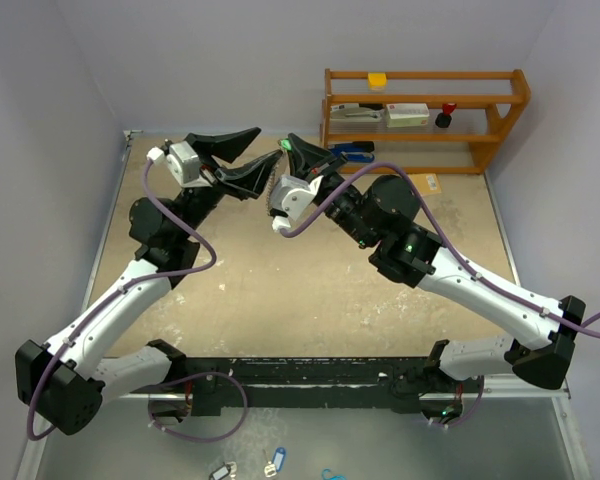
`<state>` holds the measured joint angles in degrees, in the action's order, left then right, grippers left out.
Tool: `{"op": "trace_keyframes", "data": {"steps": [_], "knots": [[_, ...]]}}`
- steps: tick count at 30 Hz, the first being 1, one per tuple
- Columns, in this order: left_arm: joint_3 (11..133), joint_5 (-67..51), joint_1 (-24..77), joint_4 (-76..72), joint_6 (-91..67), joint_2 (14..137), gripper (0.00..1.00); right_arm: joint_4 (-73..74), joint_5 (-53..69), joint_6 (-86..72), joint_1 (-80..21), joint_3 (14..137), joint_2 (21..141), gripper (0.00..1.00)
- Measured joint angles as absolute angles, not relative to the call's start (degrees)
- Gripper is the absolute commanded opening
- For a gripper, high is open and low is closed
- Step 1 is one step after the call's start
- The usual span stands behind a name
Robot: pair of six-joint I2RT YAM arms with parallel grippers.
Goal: Remove the keys from the keyring
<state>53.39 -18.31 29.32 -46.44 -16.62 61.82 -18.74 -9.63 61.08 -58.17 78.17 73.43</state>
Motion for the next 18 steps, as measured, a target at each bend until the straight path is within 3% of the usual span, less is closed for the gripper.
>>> {"op": "trace_keyframes", "data": {"steps": [18], "knots": [[53.1,-14.0,29.3,-40.9,-12.4,56.3,0.57,-18.6,-9.5,61.1,-58.2,78.2,73.4,0.00]]}}
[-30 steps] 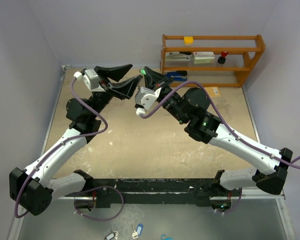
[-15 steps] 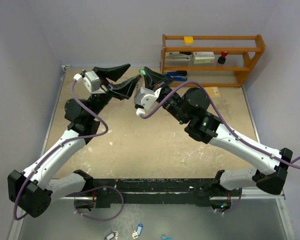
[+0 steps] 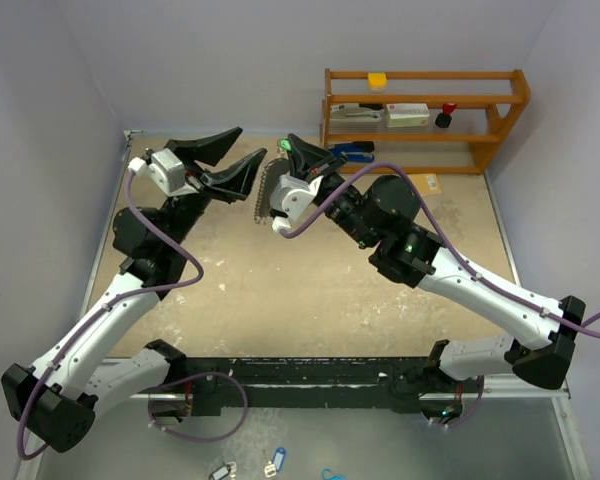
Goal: Remove the keys from the keyring
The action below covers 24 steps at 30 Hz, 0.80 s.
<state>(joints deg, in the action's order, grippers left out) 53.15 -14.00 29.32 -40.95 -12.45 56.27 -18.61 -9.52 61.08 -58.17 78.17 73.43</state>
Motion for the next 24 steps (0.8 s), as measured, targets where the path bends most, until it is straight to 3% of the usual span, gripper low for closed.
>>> {"op": "trace_keyframes", "data": {"steps": [24], "knots": [[51.6,-6.3,29.3,-29.2,-9.2,54.2,0.52,-17.6,-9.5,61.0,-58.2,78.6,73.6,0.00]]}}
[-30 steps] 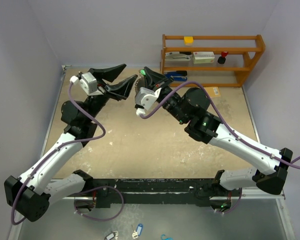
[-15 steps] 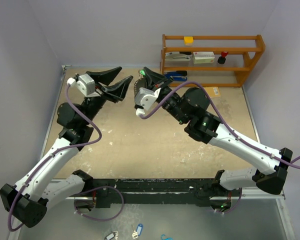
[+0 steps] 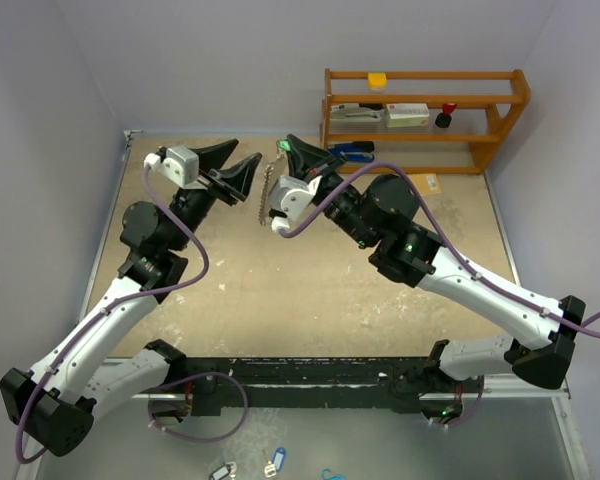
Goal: Remove the keys from the keyring
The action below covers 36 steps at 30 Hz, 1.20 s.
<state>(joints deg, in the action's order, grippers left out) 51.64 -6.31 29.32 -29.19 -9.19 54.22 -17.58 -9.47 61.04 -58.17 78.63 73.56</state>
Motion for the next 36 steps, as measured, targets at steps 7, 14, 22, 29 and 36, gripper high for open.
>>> {"op": "trace_keyframes", "data": {"steps": [7,14,22,29,36], "knots": [[51.6,-5.3,29.3,-29.1,-9.2,54.3,0.52,-17.4,-9.5,61.1,-58.2,78.6,74.0,0.00],[51.6,-9.0,29.3,-30.2,-10.0,54.3,0.63,-17.5,-9.5,61.1,-58.2,78.6,74.9,0.00],[51.6,-15.9,29.3,-30.4,-10.4,53.2,0.68,-17.9,-9.6,61.5,-58.2,78.6,76.7,0.00],[51.6,-15.0,29.3,-28.8,-9.1,49.1,0.69,-18.0,-9.6,61.6,-58.2,78.7,77.0,0.00],[51.6,-15.8,29.3,-29.2,-9.8,48.4,0.67,-18.3,-9.7,61.6,-58.4,78.9,77.0,0.00]]}}
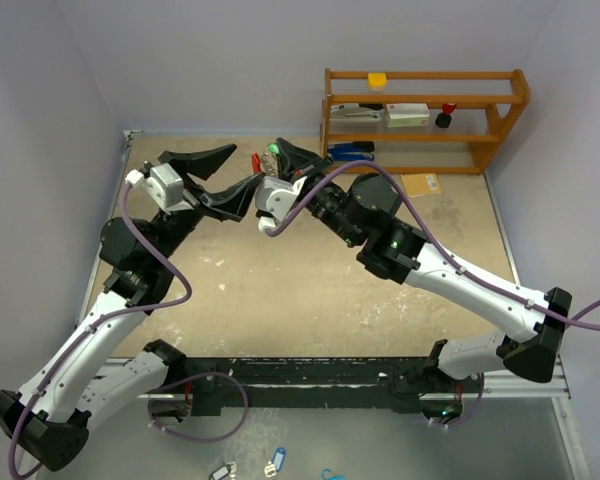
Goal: Remove the keys from the keyring
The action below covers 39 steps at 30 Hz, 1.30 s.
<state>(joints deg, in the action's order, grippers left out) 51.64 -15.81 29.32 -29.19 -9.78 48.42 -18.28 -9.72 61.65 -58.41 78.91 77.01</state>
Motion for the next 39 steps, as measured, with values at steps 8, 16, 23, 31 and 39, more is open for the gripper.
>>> {"op": "trace_keyframes", "data": {"steps": [8,16,23,31,39], "knots": [[51.6,-18.2,29.3,-30.0,-11.7,48.8,0.57,-18.3,-9.9,61.7,-58.8,79.9,77.3,0.00],[51.6,-22.1,29.3,-36.9,-16.9,51.2,0.61,-18.3,-10.1,61.9,-59.0,80.7,78.4,0.00],[51.6,-22.8,29.3,-40.2,-19.0,53.2,0.61,-18.3,-11.0,62.2,-59.3,80.8,78.5,0.00],[50.4,-20.8,29.3,-43.2,-19.2,55.5,0.62,-18.3,-11.9,62.2,-59.4,80.8,78.5,0.00],[47.8,-17.2,29.3,-43.7,-15.4,55.7,0.62,-18.3,-12.0,62.2,-59.8,80.8,78.5,0.00]]}}
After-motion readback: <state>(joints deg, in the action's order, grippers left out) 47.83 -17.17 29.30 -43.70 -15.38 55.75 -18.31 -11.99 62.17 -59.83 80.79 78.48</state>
